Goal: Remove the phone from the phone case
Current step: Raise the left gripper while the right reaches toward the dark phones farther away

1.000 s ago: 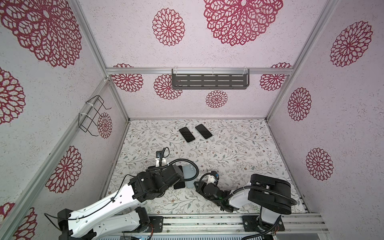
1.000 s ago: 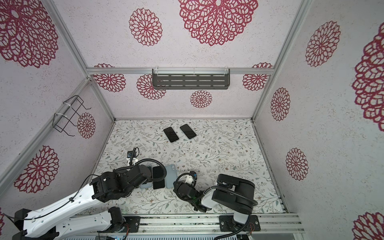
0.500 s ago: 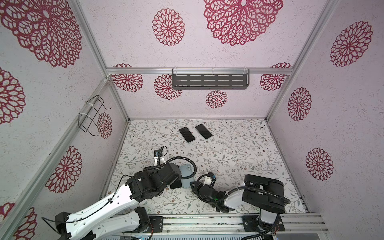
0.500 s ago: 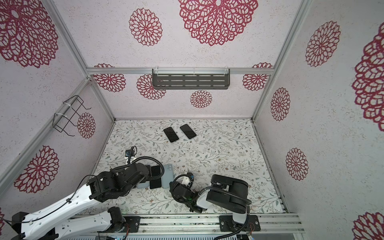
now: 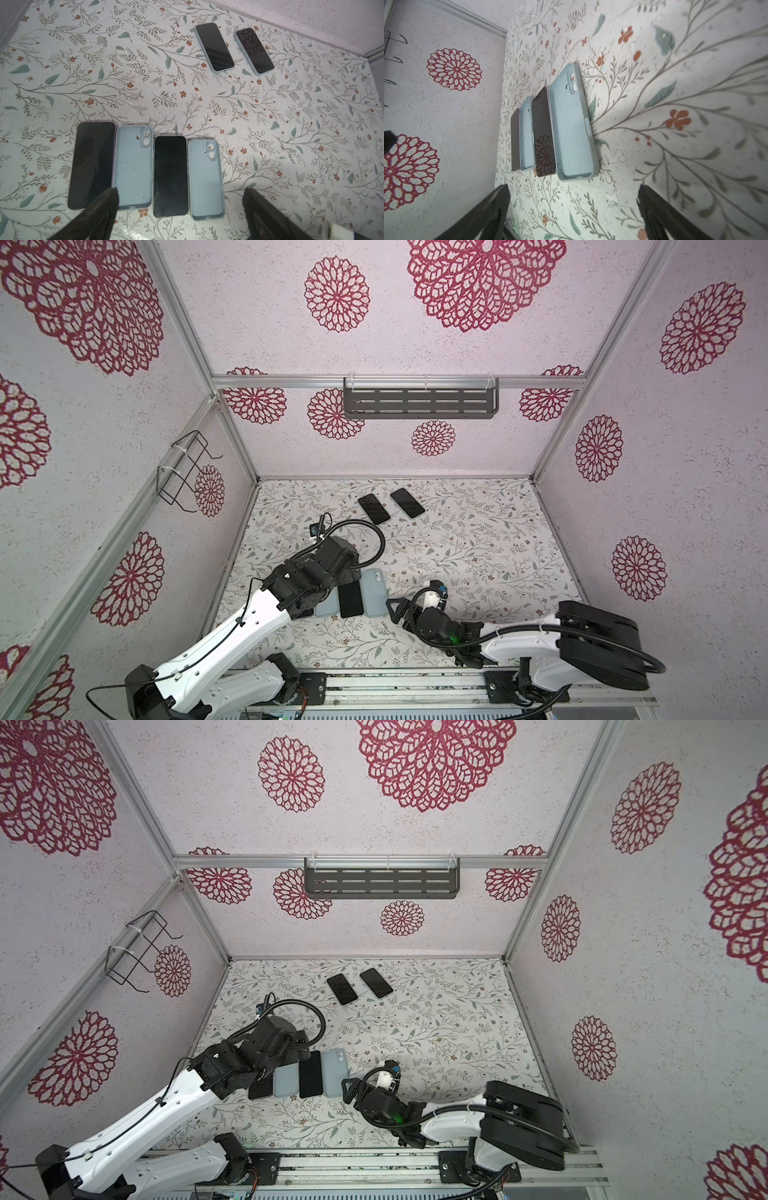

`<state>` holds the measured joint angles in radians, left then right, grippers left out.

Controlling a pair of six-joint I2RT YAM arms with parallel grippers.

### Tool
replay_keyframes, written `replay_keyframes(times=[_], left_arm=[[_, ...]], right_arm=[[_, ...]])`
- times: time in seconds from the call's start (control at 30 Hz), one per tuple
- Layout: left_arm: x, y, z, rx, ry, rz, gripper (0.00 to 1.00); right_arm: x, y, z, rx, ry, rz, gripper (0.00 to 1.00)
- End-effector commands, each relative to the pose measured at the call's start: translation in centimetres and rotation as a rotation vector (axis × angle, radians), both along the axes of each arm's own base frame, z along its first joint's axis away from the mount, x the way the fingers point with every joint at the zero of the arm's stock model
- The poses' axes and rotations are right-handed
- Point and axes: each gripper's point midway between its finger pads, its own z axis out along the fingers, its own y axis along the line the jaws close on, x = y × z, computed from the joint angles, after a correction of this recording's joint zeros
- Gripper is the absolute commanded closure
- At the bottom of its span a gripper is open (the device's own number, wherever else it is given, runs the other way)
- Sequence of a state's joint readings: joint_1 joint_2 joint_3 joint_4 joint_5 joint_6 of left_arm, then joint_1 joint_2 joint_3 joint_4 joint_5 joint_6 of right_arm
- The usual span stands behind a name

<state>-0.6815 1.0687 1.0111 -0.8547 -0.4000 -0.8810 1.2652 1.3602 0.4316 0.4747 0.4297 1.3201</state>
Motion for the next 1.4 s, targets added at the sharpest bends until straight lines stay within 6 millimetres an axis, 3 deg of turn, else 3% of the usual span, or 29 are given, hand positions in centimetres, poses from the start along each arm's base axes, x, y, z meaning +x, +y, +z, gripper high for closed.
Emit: replay_keyframes(times=[0.0,0.2,0.4,0.63,0.87,1.17,1.37], left_arm=[[2.9,-1.7,1.6,-0.164,-0.046,-0.052,0.03],[7.5,-0.5,0.0,-0.346,-0.03,-0.002,0.03],[10.0,0.2,-1.5,-0.37,-0.01,0.033,0.03],[10.6,0.8,-3.1,-0.365,0.019,0.057,0.03],[10.4,1.5,-4.7,-0.357,0.049,0.082,0.03],[10.3,1.6,-5.8,-0.358,0.067,0.093,0.03],[10.6,1.5,-6.1,-0.367,0.066,0.097,0.03]], right_arm=[[1.8,-3.2,1.1,-0.306,-0.13,0.097,0.01],[7.0,-3.6,5.7,-0.572,-0.318,0.38,0.01],[13.0,-0.1,6.8,-0.77,-0.403,0.627,0.01],[20.6,4.5,5.2,-0.774,-0.376,0.762,0.01],[26.8,6.6,3.0,-0.78,-0.315,0.78,0.01],[31.9,7.4,0.5,-0.782,-0.282,0.739,0.01],[33.9,7.2,-0.4,-0.794,-0.308,0.689,0.01]])
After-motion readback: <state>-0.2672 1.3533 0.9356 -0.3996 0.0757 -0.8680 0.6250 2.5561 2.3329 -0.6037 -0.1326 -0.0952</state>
